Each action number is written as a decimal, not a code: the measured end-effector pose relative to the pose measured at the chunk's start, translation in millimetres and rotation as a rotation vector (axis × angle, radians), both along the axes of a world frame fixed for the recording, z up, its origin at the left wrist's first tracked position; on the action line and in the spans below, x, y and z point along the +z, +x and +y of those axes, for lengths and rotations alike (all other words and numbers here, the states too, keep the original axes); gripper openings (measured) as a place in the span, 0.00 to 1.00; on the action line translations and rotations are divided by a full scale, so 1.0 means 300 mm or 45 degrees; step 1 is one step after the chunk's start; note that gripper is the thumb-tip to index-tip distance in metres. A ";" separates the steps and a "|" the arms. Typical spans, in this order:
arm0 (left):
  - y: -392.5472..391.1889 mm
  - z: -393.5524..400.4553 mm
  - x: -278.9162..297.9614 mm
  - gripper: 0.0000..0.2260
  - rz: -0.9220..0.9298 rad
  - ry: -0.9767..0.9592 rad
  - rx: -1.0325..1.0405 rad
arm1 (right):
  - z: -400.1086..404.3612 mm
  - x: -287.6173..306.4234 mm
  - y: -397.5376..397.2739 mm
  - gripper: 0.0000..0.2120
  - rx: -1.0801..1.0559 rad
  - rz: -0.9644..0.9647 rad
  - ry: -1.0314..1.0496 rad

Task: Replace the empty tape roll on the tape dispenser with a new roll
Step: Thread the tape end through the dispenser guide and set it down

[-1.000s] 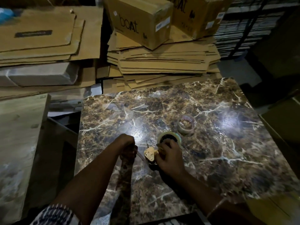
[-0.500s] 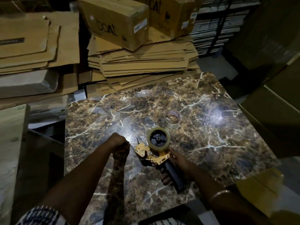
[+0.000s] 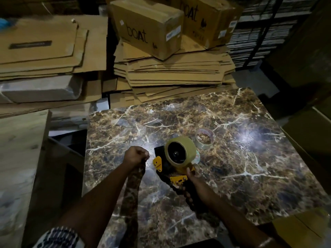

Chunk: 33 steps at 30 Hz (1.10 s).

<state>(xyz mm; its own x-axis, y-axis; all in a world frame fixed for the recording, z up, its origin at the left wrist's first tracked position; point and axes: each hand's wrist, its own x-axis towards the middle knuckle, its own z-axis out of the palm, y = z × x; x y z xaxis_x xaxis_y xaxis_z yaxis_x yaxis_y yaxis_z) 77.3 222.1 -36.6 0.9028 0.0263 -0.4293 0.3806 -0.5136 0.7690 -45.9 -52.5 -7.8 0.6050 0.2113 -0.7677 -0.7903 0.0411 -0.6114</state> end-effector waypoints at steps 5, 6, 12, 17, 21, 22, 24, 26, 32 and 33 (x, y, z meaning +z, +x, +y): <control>0.046 0.045 0.016 0.08 -0.113 0.139 0.023 | 0.111 0.022 0.060 0.43 0.000 -0.258 -0.164; 0.058 0.052 0.019 0.06 -0.142 0.184 0.015 | 0.135 0.037 0.062 0.39 0.012 -0.272 -0.179; 0.111 0.106 -0.019 0.06 -0.309 0.472 -0.108 | 0.246 0.055 0.068 0.24 -0.049 -0.344 -0.078; 0.049 0.128 -0.047 0.06 -0.463 0.540 -0.089 | 0.263 0.007 0.062 0.25 0.037 -0.298 -0.202; -0.009 0.139 -0.089 0.09 -0.655 0.457 -0.046 | 0.270 0.021 0.069 0.22 0.137 -0.289 -0.298; -0.014 0.141 -0.099 0.10 -0.700 0.479 -0.061 | 0.273 0.032 0.074 0.21 0.144 -0.263 -0.275; -0.018 0.151 -0.107 0.12 -0.762 0.521 -0.118 | 0.281 0.047 0.085 0.23 0.083 -0.155 -0.128; -0.017 0.161 -0.118 0.13 -0.787 0.563 -0.156 | 0.286 0.049 0.092 0.28 0.072 -0.090 -0.068; -0.005 0.162 -0.137 0.13 -0.793 0.712 -0.179 | 0.291 0.051 0.101 0.47 0.147 -0.084 -0.301; -0.005 0.165 -0.139 0.13 -0.788 0.728 -0.187 | 0.294 0.048 0.102 0.52 0.187 -0.129 -0.399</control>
